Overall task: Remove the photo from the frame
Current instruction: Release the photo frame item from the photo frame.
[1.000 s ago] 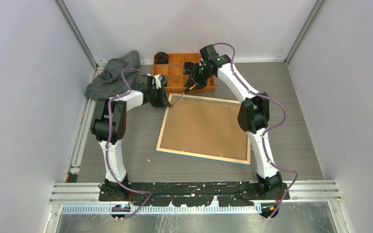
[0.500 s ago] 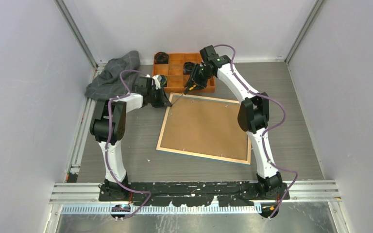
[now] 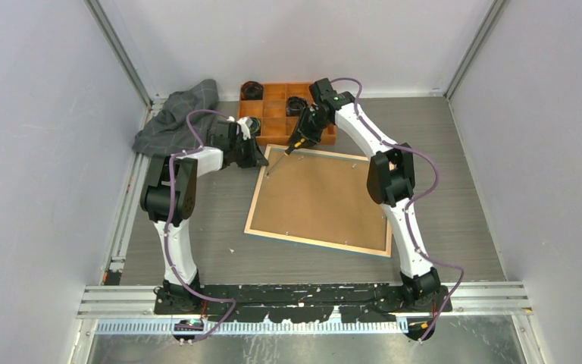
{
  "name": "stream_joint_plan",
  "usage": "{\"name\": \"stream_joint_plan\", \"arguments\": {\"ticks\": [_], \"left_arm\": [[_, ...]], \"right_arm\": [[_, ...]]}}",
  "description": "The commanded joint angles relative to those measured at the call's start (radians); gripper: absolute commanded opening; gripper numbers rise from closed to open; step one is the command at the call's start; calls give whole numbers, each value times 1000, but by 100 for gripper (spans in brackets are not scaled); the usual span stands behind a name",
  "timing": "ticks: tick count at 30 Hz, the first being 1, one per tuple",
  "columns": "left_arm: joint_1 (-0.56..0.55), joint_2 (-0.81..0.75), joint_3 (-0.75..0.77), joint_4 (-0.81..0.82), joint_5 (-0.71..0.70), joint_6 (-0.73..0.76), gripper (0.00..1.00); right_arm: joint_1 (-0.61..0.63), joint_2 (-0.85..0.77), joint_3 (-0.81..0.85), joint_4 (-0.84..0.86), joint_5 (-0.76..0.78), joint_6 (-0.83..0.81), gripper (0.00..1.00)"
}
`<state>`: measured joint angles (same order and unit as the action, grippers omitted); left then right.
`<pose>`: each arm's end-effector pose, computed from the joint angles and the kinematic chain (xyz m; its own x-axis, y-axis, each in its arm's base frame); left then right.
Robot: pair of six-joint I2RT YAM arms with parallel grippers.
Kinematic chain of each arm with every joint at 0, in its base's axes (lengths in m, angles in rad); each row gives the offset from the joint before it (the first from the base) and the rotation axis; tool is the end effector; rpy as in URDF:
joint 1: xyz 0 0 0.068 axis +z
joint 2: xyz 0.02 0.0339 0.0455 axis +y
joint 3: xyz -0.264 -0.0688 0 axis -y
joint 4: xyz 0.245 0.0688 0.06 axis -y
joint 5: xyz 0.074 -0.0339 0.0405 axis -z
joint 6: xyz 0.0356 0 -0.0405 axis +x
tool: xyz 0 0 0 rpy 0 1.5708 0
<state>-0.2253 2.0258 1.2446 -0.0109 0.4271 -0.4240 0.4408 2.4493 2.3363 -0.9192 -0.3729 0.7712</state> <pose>0.4129 -0.1098 0.1450 -0.8327 -0.1933 -0.5188 0.1583 0.8148 -0.5577 0.4723 0.2372 0.2220 -0.9515 0.2688 -0.1498 0.1350 0.8021 0.5818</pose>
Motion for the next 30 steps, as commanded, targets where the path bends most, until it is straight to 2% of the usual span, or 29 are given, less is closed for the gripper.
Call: {"name": "stream_joint_plan", "arguments": {"ticks": [1, 30], "left_arm": [[-8, 51, -42, -47, -4, 4, 0], [-8, 50, -50, -34, 2, 6, 0]], "right_arm": [[8, 7, 38, 21, -7, 9, 1], [-21, 57, 115, 86, -26, 62, 1]]}}
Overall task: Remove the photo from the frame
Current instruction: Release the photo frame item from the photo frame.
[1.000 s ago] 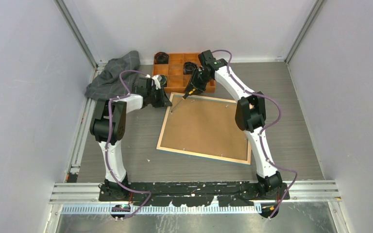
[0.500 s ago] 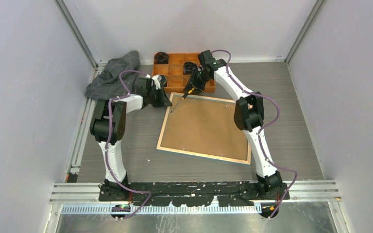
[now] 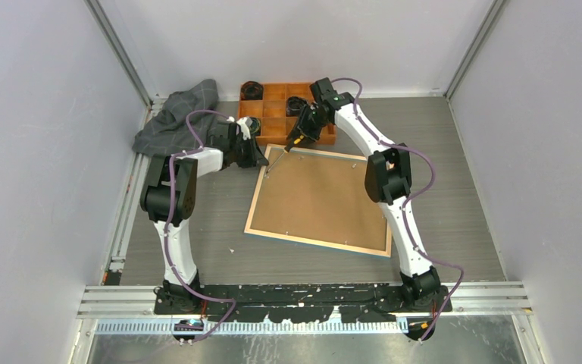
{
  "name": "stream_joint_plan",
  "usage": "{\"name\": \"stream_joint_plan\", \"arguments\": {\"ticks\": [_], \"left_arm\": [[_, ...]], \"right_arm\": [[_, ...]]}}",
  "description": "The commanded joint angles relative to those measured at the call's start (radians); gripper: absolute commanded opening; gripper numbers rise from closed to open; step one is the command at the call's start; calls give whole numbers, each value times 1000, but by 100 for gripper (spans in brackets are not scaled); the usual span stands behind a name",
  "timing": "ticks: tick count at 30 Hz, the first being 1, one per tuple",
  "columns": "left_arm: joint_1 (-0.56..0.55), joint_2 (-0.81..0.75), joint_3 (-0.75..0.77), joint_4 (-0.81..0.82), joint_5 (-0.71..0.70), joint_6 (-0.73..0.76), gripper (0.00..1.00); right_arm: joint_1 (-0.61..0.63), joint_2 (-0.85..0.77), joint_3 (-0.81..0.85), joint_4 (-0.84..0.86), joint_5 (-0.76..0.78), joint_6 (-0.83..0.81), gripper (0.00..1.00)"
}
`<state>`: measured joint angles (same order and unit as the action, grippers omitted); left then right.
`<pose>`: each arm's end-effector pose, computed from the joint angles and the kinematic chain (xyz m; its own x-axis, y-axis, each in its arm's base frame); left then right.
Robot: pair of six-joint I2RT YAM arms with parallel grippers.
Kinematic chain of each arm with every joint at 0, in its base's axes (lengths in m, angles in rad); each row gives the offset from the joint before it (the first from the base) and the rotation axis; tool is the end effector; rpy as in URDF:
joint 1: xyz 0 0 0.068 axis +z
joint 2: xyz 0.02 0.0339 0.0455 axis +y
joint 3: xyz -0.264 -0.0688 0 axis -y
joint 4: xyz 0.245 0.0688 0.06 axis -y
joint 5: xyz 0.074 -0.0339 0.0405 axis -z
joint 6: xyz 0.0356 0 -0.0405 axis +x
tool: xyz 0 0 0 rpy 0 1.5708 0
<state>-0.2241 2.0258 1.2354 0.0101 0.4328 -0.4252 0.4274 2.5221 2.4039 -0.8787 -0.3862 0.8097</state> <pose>0.4126 -0.1094 0.1440 -0.8279 -0.1954 -0.5257 0.1656 0.8104 -0.5619 0.4889 0.2374 0.2076 -0.9399 0.3089 -0.1454 0.1602 0.7750 0.6113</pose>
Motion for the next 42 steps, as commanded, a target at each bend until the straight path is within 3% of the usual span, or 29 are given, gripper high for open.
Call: {"name": "stream_joint_plan", "arguments": {"ticks": [1, 42], "left_arm": [[-9, 50, -40, -55, -3, 8, 0], [-9, 47, -48, -46, -22, 2, 0]], "right_arm": [[-9, -16, 51, 48, -13, 25, 1], [155, -31, -37, -29, -91, -44, 1]]}}
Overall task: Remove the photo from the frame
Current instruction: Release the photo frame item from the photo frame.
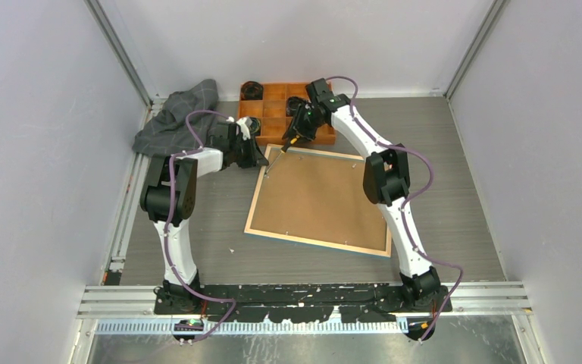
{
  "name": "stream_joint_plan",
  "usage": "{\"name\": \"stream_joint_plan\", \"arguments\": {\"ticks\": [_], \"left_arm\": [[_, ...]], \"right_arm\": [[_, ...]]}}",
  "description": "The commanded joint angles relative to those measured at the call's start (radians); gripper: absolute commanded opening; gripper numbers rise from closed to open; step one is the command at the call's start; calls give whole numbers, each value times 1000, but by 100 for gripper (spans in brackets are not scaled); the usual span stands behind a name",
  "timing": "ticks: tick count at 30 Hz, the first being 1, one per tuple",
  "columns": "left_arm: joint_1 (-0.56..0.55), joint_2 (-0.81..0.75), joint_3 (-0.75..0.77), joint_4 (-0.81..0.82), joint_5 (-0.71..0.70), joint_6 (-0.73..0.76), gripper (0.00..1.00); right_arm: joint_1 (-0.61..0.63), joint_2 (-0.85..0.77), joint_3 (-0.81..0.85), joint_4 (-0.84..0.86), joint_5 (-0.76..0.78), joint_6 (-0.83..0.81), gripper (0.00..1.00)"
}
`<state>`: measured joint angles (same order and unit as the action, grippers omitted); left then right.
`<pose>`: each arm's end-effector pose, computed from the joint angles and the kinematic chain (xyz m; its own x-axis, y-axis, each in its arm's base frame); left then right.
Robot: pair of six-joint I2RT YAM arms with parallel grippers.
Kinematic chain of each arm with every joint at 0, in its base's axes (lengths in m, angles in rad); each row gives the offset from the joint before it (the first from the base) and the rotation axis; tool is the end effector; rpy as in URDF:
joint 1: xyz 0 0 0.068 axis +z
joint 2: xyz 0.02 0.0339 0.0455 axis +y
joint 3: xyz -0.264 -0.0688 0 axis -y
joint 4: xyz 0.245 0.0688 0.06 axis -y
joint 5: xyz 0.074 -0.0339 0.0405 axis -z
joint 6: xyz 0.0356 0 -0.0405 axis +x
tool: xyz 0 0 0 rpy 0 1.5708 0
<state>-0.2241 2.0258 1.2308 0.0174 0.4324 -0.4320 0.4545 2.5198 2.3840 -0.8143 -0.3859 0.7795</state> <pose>0.4122 -0.1093 0.1432 -0.8276 -0.2013 -0.5240 0.1612 0.8089 -0.5653 0.4862 0.2525 0.2065 -0.9440 0.2636 -0.1984 0.0846 0.7747 0.6266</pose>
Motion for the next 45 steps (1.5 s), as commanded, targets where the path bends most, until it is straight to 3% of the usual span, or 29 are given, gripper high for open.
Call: {"name": "stream_joint_plan", "arguments": {"ticks": [1, 13, 45], "left_arm": [[-9, 47, -43, -54, -22, 9, 0], [-9, 45, -46, -53, -37, 4, 0], [-11, 28, -70, -42, -107, -7, 0]], "right_arm": [[128, -28, -11, -95, -91, -16, 1], [196, -4, -2, -178, -119, -98, 1], [178, 133, -63, -114, -277, 19, 1]]}}
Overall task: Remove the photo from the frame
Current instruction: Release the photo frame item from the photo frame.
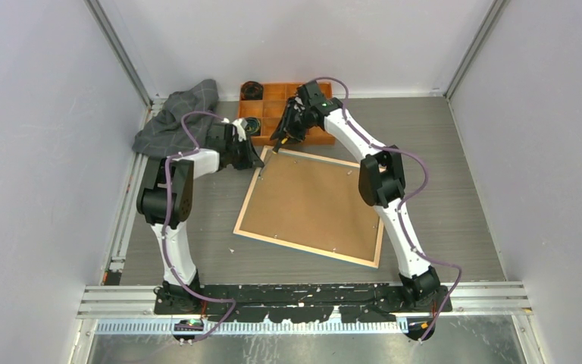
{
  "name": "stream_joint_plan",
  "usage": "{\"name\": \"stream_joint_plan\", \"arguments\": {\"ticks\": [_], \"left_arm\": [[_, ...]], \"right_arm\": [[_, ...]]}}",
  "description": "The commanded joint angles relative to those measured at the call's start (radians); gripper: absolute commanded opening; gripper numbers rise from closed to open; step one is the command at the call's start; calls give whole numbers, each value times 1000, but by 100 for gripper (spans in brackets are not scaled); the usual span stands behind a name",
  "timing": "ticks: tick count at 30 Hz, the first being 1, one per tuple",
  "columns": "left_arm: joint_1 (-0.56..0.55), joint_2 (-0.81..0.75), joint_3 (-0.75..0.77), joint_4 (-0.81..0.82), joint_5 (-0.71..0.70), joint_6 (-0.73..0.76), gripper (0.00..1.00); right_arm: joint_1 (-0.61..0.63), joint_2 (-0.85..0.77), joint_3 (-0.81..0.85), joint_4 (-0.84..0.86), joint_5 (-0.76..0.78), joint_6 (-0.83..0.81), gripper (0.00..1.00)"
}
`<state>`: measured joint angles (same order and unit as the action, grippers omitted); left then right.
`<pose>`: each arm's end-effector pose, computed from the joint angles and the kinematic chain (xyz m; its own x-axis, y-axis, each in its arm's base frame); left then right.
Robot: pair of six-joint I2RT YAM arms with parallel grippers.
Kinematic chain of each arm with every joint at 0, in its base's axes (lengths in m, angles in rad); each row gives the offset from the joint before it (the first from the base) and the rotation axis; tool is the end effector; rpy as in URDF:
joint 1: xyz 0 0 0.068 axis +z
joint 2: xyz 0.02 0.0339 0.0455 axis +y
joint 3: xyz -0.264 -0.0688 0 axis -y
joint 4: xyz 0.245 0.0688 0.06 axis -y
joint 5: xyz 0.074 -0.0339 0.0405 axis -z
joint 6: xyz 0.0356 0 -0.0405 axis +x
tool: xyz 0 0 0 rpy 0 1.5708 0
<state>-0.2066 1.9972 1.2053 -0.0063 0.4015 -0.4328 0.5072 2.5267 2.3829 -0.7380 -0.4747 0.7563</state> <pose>0.4068 -0.0995 0.1452 -0.8274 -0.2210 -0.5163 0.1198 0.8286 -0.5468 0.4763 0.2833 0.2085 -0.9615 0.1639 -0.2203 -0.0360 0.7201 0.6929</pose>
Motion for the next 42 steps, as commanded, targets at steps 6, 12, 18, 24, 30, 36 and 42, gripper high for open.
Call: {"name": "stream_joint_plan", "arguments": {"ticks": [6, 12, 18, 24, 30, 36, 42], "left_arm": [[-41, 47, -57, -7, -91, 2, 0], [-47, 43, -62, 1, -94, 8, 0], [-60, 38, -70, 1, -108, 25, 0], [-62, 37, -69, 2, -112, 28, 0], [-63, 37, -70, 2, -111, 29, 0], [-66, 37, -70, 2, -116, 32, 0], [-68, 37, -70, 2, -118, 34, 0]], "right_arm": [[100, 156, -40, -150, -238, 79, 1], [11, 168, 14, -59, -257, 174, 1], [35, 184, 25, -100, -250, 137, 1], [124, 185, 11, -212, -233, 19, 1], [140, 203, 18, -260, -211, -52, 1], [163, 213, 60, -308, -195, -184, 1], [164, 169, 57, -278, -159, -265, 1]]}}
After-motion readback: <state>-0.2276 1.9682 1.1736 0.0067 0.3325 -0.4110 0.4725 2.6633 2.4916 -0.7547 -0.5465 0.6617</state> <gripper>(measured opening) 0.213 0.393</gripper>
